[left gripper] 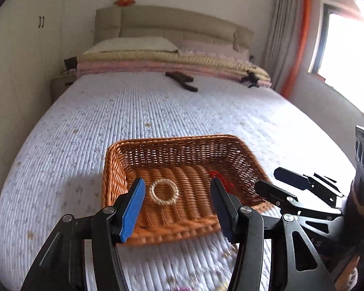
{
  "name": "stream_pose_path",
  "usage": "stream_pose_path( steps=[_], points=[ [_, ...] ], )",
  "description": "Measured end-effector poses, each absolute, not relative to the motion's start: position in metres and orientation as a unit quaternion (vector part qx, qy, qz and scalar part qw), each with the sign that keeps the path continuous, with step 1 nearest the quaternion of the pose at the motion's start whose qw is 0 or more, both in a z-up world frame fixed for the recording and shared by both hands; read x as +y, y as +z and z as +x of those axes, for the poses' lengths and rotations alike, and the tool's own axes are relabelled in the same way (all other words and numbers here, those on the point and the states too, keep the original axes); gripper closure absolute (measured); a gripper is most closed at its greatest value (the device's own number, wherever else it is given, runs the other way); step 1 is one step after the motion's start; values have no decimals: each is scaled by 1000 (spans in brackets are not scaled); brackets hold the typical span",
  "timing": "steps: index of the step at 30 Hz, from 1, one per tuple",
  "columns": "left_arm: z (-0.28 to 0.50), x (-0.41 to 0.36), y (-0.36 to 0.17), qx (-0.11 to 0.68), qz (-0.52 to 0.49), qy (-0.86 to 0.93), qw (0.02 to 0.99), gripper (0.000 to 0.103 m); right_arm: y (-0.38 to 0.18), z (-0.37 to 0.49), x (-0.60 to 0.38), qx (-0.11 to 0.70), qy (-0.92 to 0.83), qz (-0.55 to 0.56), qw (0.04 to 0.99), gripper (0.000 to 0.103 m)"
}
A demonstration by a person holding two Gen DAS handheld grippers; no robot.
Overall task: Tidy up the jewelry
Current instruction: 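Carry both items to the wicker basket and open both tools to drop them, then grasp the black watch with the left tool while the right tool grasps the blue clip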
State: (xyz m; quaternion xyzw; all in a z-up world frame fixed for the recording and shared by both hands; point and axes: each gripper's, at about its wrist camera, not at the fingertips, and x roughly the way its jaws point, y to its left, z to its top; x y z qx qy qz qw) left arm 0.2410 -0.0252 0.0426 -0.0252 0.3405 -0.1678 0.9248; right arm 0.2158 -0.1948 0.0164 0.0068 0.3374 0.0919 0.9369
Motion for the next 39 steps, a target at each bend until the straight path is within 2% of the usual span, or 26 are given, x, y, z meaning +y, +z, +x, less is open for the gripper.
stream_pose_path(
  steps=[9,17,24,30,36,38,39],
  points=[
    [143,11,55,311,-68,-192,928,46,40,121,-195,297,97,2,950,51],
    [72,28,6,337,-87,-191,918,46,1,40,-199,317,109,18,942,51],
    [57,25,-47,387,-110,-202,893,46,-65,-8,-189,372,129,13,919,51],
    [53,12,-70,409,-100,-213,882,46,-82,-19,-176,377,147,-4,915,51],
    [60,-9,-76,416,-78,-197,884,46,-94,-4,-171,390,146,-16,909,58],
    [65,-16,-79,425,-67,-186,884,56,-96,0,-173,391,147,-13,908,59],
    [66,-18,-81,428,-63,-186,882,65,-96,2,-173,392,148,-13,908,62]
  ],
)
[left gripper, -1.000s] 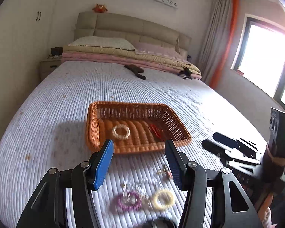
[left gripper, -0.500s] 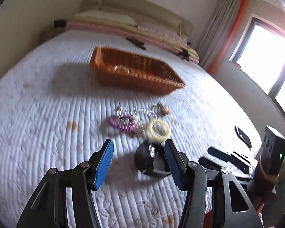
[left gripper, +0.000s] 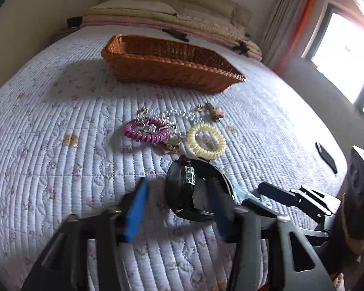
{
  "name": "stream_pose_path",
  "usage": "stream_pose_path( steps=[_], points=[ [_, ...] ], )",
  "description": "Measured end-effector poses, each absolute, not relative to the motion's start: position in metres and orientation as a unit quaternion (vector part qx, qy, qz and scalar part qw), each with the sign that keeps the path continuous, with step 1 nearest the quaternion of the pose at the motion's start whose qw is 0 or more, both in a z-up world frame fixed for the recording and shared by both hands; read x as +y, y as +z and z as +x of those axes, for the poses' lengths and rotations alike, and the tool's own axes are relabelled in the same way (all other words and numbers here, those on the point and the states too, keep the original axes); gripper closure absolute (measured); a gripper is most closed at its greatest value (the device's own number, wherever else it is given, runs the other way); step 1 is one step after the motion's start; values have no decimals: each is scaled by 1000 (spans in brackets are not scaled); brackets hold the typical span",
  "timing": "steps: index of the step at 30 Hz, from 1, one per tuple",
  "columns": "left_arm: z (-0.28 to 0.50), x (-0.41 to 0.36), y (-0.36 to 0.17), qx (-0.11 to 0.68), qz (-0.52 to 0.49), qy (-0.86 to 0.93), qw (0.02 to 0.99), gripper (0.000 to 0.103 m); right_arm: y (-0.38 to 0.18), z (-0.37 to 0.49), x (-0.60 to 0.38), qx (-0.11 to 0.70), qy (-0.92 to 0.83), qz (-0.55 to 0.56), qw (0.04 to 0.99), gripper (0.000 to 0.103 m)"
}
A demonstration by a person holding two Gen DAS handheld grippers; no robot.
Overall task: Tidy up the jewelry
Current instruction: 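Grasp the black watch with the left tool while the right tool grasps the blue clip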
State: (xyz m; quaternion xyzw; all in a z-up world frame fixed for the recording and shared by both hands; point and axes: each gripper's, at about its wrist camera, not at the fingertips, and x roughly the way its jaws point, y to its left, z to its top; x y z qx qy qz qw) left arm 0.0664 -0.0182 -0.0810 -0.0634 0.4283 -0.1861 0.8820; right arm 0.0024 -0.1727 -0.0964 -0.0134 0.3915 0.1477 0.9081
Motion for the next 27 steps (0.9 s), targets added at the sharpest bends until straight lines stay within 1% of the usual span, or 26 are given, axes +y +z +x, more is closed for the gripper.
stream_pose_path(
  steps=[1,2,8,9,10,13,15,18,27],
  points=[
    [67,-19,-82,430,-61,-186,881,67,-97,4,-172,393,148,-14,908,65],
    [68,-19,-83,432,-60,-184,881,67,-99,5,-172,394,148,-16,907,65],
    [75,-22,-90,436,-62,-173,881,68,-100,12,-167,392,159,-12,906,65],
    [75,-23,-91,436,-60,-172,881,69,-101,13,-166,392,159,-14,906,66],
    [76,-24,-92,437,-58,-173,881,75,-101,14,-164,391,158,-18,906,67],
    [77,-24,-94,437,-56,-170,881,83,-102,14,-162,388,154,-26,909,71],
    [77,-25,-94,436,-54,-171,882,83,-103,13,-162,387,154,-29,909,72],
    [76,-26,-93,432,-47,-168,885,84,-103,11,-160,384,151,-38,910,80],
    [71,-23,-92,418,-46,-167,892,86,-102,6,-163,371,143,-37,917,82]
  ],
)
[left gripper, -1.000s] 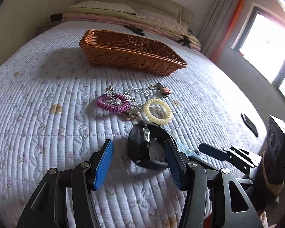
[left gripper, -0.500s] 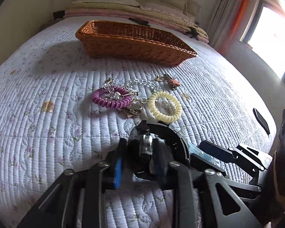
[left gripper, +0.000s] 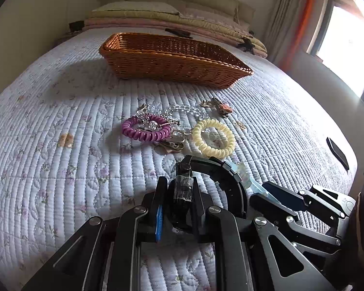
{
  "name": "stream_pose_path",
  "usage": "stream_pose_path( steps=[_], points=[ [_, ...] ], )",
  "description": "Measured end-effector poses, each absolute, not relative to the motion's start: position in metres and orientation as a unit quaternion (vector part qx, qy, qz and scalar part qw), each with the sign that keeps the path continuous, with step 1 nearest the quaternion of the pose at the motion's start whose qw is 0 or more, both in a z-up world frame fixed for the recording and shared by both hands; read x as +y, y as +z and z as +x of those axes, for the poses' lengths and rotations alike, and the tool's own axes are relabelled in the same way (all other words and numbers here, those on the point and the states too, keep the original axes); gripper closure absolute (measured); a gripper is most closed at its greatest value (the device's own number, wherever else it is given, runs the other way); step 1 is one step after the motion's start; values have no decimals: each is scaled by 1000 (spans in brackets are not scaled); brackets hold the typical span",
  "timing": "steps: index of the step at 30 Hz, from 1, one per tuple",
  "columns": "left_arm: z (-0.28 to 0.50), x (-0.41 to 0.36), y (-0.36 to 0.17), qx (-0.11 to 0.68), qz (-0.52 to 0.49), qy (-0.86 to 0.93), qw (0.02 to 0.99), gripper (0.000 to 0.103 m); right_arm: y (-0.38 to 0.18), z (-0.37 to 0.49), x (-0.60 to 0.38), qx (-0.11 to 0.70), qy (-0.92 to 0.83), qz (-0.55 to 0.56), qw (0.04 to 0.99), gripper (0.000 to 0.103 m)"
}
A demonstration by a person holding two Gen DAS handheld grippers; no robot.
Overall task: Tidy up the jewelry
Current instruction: 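Grasp the black watch with the left tool while the right tool grasps the blue clip, then carry the watch and clip into the basket and release both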
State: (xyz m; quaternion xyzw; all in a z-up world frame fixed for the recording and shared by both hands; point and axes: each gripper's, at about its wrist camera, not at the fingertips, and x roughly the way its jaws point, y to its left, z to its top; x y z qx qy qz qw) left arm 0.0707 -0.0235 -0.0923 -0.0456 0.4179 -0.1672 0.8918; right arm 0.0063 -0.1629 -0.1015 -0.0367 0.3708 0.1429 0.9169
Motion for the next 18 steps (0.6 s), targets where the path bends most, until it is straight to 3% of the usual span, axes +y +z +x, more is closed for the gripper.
stream_pose_path(
  steps=[18],
  points=[
    [80,-7,-51,369,-67,-165,912,87,-48,18,-189,322,110,2,940,82]
  ],
)
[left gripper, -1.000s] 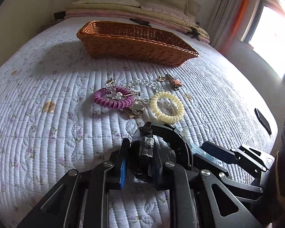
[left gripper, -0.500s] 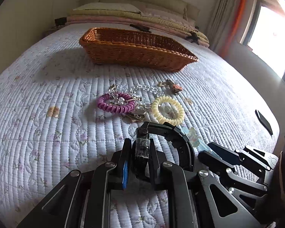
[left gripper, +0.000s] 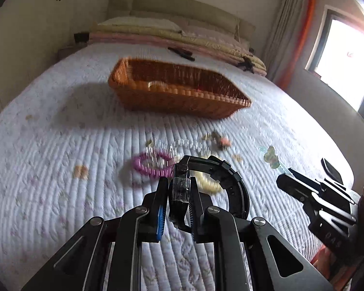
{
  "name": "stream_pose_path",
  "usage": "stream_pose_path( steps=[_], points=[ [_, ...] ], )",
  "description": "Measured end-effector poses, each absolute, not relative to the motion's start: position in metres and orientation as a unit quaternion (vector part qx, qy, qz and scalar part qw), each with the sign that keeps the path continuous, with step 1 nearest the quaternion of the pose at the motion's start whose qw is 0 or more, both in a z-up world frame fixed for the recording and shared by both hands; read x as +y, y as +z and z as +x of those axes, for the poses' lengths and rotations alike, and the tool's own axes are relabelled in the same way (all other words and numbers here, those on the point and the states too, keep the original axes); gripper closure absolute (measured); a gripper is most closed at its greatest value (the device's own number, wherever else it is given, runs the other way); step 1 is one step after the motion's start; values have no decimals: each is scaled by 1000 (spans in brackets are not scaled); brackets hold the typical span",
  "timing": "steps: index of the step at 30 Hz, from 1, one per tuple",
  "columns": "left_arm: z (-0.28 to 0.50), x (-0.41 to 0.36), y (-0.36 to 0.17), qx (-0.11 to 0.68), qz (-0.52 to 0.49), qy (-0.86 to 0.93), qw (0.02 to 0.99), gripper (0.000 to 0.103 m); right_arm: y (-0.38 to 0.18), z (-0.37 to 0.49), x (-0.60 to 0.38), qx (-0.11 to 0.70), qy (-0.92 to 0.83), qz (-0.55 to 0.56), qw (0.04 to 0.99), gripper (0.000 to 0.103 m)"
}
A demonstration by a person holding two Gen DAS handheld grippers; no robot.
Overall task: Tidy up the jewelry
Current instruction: 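Carry the watch and clip into the basket and release both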
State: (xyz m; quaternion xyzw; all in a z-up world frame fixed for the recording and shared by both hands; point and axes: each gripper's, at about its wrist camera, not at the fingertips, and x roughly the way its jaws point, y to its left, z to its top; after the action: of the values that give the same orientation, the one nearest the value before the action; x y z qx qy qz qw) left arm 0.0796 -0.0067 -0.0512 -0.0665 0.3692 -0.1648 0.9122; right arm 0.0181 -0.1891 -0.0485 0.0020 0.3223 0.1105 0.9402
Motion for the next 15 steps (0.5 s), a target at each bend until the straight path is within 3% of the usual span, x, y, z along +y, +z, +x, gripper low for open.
stream_pose_path(
  steps=[15],
  points=[
    [200,-16,42,316,-74,-176,929,87,37,140,-186,265,91,-2,960,82]
  ],
)
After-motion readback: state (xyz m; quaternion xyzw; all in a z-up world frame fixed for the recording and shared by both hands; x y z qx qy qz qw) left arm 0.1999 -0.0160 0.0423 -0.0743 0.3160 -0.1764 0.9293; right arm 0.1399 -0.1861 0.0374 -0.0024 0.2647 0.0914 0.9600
